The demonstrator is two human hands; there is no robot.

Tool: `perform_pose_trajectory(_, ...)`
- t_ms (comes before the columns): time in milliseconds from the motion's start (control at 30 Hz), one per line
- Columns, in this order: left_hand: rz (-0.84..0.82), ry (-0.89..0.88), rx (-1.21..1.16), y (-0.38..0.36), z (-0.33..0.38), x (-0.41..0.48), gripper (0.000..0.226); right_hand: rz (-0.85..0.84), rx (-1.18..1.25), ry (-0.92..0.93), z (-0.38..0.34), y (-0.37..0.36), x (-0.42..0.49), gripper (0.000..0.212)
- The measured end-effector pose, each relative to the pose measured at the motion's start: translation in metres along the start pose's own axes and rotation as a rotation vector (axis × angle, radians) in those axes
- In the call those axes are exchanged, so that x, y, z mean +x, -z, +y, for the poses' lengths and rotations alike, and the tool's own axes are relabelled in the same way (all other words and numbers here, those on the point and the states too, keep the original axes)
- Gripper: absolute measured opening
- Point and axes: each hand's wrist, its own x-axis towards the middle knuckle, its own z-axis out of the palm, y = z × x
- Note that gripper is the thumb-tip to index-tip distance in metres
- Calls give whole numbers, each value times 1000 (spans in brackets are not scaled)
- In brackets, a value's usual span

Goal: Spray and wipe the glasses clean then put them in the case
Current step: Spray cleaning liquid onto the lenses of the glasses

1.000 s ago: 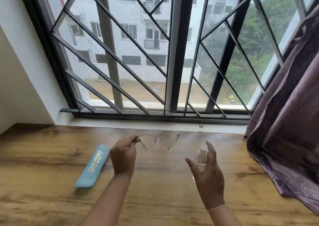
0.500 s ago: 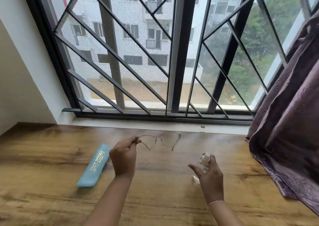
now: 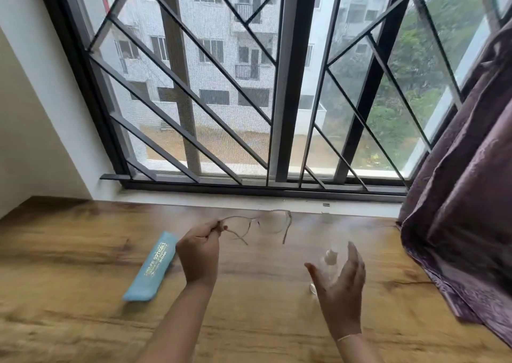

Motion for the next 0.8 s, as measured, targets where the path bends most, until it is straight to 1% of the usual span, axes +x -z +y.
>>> perform_pose_trajectory(100, 23, 232, -117, -3, 3, 0, 18, 223, -2, 175, -14, 5, 1, 75)
perform_pose_trajectory(200, 43, 515, -375, -10, 11, 1, 19, 294, 36, 307, -30, 8, 0, 56)
perform_pose_trajectory(267, 45, 663, -521, -13, 21, -1, 18, 262, 94, 326, -38, 5, -3, 39)
perform_pose_trajectory(300, 36, 728, -586, -14, 27, -3, 16, 215, 147, 334, -40, 1, -5, 28)
perform_pose_trajectory(333, 23, 792, -652, -15, 32, -5, 13, 147, 202, 343, -43, -3, -7, 21)
perform_pose_trajectory(367, 8, 854, -715, -15, 37, -8, 10, 59, 254, 336, -46, -7, -9, 19)
perform_pose_trajectory(433, -25, 976, -829, -16, 44, -14, 11, -134, 350, 236, -55, -14, -12, 21)
perform_pose_trajectory(500, -67, 1089, -939, -16, 50, -19, 14, -250, 484, 28, -67, -19, -12, 18)
perform_pose_trajectory(567, -120, 1186, -1028, -15, 52, -25, 15, -342, 686, -177, -78, -23, -9, 31)
perform_pose_trajectory(633, -181, 1268, -1076, -15, 54, -28, 16, -364, 768, -226, -85, -25, -4, 38)
perform_pose_trajectory(733, -232, 1351, -1128, -13, 60, -31, 16, -325, 870, -265, -94, -27, 3, 28)
perform_pose_trajectory(800, -257, 1376, -1149, -11, 65, -31, 14, -280, 894, -283, -96, -27, 7, 20)
